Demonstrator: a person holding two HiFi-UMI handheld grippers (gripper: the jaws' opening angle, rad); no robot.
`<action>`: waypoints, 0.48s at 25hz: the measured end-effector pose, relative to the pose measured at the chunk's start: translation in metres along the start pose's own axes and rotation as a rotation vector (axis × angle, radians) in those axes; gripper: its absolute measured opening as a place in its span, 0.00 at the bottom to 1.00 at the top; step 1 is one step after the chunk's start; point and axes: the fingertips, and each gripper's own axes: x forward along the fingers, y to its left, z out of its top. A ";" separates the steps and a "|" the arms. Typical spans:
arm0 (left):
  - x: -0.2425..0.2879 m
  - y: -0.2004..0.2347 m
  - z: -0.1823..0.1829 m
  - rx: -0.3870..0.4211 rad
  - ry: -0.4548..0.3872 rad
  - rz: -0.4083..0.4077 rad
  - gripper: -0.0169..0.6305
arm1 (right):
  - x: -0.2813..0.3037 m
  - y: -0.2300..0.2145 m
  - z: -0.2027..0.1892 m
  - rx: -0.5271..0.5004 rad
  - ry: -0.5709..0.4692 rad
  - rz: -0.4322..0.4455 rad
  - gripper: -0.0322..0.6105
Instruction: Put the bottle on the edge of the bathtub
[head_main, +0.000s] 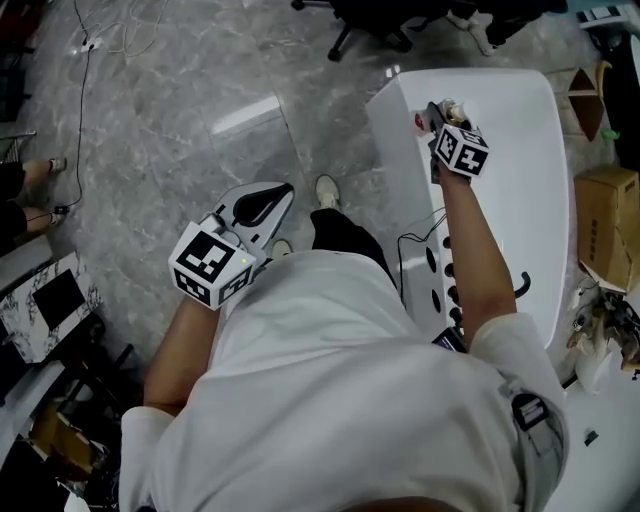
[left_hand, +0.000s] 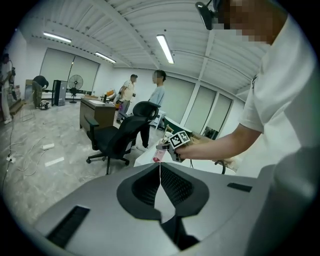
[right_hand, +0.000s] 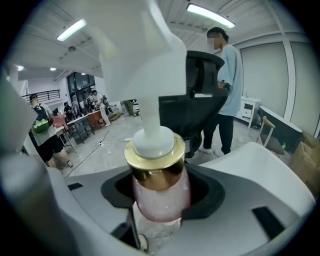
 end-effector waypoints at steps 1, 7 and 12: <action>0.005 0.003 0.002 -0.006 0.006 0.006 0.06 | 0.011 -0.006 0.001 0.002 0.000 -0.005 0.40; 0.027 0.015 0.011 -0.036 0.040 0.034 0.06 | 0.068 -0.034 0.010 -0.012 0.007 -0.055 0.41; 0.037 0.027 0.010 -0.062 0.071 0.063 0.06 | 0.107 -0.045 0.011 0.007 0.003 -0.096 0.41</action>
